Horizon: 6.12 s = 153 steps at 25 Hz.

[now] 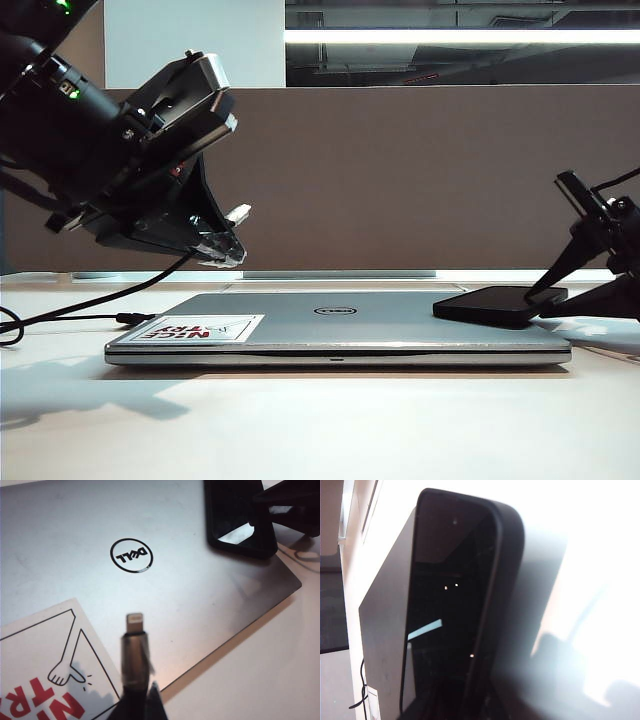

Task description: Pick up the charging cable and the phone, plug the charging cable into the charging port on the phone, and finally place them back on the table.

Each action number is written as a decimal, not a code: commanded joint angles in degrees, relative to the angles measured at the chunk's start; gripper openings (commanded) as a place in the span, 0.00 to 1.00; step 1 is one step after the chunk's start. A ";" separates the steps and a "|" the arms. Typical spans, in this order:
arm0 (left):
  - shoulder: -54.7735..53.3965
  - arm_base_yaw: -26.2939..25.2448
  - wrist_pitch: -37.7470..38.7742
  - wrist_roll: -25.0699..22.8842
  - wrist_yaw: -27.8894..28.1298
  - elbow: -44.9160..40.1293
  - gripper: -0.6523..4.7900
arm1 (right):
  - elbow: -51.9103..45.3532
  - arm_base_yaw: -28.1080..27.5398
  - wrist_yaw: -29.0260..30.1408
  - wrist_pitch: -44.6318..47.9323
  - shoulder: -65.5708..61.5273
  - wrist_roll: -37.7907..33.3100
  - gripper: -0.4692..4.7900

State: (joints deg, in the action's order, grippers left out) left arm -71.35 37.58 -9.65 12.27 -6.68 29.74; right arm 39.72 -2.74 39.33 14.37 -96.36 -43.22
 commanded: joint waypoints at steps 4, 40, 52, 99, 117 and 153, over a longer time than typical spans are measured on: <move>0.13 0.02 -0.68 -0.22 -0.15 0.07 0.11 | 0.00 1.42 -1.64 0.50 0.00 0.46 0.09; 0.24 0.72 -0.59 0.22 -0.15 0.09 0.11 | 21.46 2.89 -21.20 -69.22 29.81 27.54 0.08; 0.24 2.16 -0.70 0.39 -0.15 0.09 0.11 | 20.48 13.14 -31.89 -72.87 28.26 30.67 0.08; 0.24 2.16 -0.68 0.39 -0.15 0.09 0.11 | 15.37 13.53 -25.49 -66.14 14.03 32.44 0.30; 0.24 2.16 0.39 2.75 -0.15 0.09 0.11 | 16.87 13.51 -25.66 -66.45 12.09 32.98 0.07; -1.40 11.32 4.85 18.64 -0.46 -0.20 0.11 | 4.33 18.56 10.54 19.23 5.05 -4.68 0.08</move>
State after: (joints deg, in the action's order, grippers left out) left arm -72.82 48.71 -4.40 30.46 -6.94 29.45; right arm 43.81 15.22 48.80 27.81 -91.48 -46.15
